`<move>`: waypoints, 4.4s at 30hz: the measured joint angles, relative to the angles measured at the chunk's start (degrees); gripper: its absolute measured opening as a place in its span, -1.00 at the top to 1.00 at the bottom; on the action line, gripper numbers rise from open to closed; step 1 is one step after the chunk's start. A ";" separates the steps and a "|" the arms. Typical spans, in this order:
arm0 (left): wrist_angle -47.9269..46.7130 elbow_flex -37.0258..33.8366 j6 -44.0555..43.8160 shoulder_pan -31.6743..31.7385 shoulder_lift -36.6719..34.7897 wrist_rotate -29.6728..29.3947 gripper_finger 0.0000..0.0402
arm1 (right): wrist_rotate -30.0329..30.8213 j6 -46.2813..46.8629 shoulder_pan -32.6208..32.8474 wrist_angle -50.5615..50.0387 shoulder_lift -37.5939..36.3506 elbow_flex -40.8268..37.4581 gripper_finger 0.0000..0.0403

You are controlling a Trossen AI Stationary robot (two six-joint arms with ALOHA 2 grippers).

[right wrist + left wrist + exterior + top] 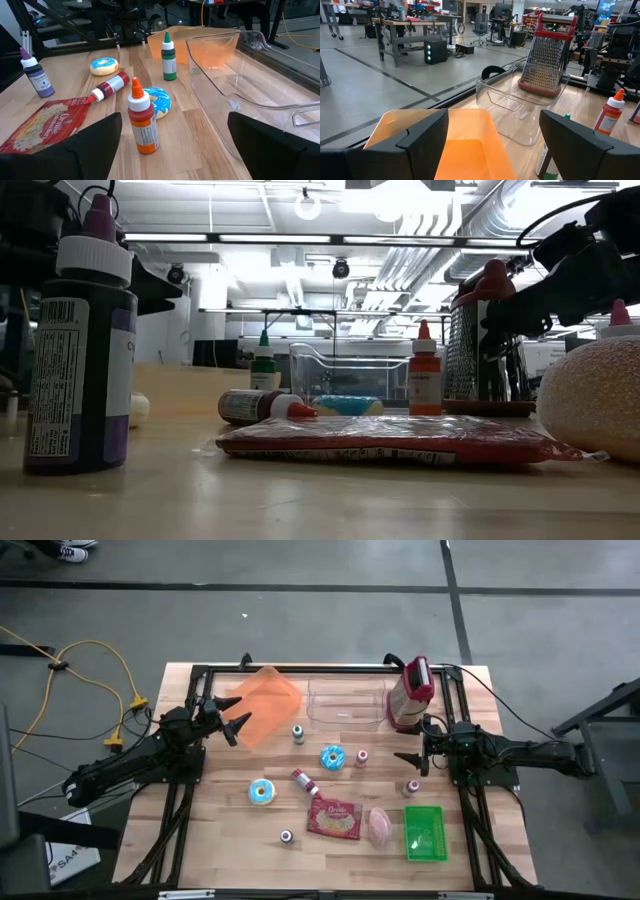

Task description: Pick & Place Food Item

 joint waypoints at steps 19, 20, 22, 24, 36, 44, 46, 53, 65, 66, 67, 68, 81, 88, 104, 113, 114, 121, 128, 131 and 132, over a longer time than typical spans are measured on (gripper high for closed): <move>0.00 -0.02 0.00 0.00 0.00 0.00 -0.52 | -0.01 0.00 0.01 0.00 0.00 0.02 -0.75; 0.00 -0.01 0.00 -0.01 0.00 0.01 -0.52 | 0.00 0.00 0.01 0.00 0.00 0.02 -0.75; -0.01 0.00 0.00 0.01 0.00 0.02 -0.52 | 0.00 0.00 0.01 0.00 0.00 0.00 -0.75; -0.01 0.00 0.00 0.00 0.00 0.01 -0.52 | 0.00 0.00 -0.01 0.01 0.00 0.02 -0.75; 0.00 -0.01 0.00 0.01 0.00 0.01 -0.52 | 0.00 0.00 -0.01 0.01 0.00 0.00 -0.75; 0.01 -0.01 0.00 -0.01 0.00 0.02 -0.52 | 0.00 0.00 0.00 0.00 0.00 0.02 -0.75; 0.01 -0.01 0.00 0.01 0.00 0.01 -0.52 | 0.00 0.00 -0.01 0.01 0.00 0.01 -0.75; 0.00 0.00 0.00 0.00 0.00 0.02 -0.52 | 0.00 0.00 0.01 0.00 0.01 0.01 -0.75; -0.01 0.00 0.00 0.01 -0.01 0.01 -0.52 | 0.00 0.00 -0.01 0.00 0.00 0.01 -0.75; -0.01 0.00 0.00 0.01 -0.02 0.00 -0.52 | 0.00 0.00 0.01 0.00 0.00 0.02 -0.75; 0.01 -0.02 0.00 0.01 -0.02 0.01 -0.52 | 0.00 0.00 -0.01 0.02 0.00 0.02 -0.75; 0.00 -0.01 0.00 0.00 0.00 0.01 -0.52 | 0.00 0.00 -0.01 0.00 0.00 0.02 -0.75; 0.01 0.00 0.00 -0.01 0.00 0.02 -0.52 | 0.00 0.00 -0.01 0.02 0.00 0.01 -0.75; -0.01 -0.02 0.00 0.00 0.00 0.02 -0.52 | 0.00 0.00 -0.01 0.00 0.02 0.02 -0.75; 3.07 0.03 -1.53 0.00 -0.01 0.12 -0.52 | 0.00 0.00 0.01 0.02 0.02 0.00 -0.75; 3.41 2.98 -1.22 -0.01 0.28 2.70 -0.52 | 0.00 0.00 0.00 0.00 0.02 0.01 -0.75; 3.28 3.35 -1.25 -0.01 0.51 2.95 -0.52 | 0.00 0.00 -0.01 0.01 0.01 0.00 -0.75; 3.27 8.08 0.05 -0.01 4.76 3.78 -0.52 | -0.01 0.00 0.00 0.01 0.00 0.01 -0.75; 3.28 15.11 2.13 -0.03 11.50 3.98 -0.52 | 0.00 0.00 0.00 0.01 0.00 0.01 -0.75; 3.18 18.11 2.92 -0.03 14.48 5.26 -0.52 | 0.00 0.00 -0.01 0.02 0.02 0.02 -0.75; 3.25 19.12 2.99 -0.03 15.37 5.65 -0.52 | 0.00 0.00 0.01 0.00 0.00 0.02 -0.75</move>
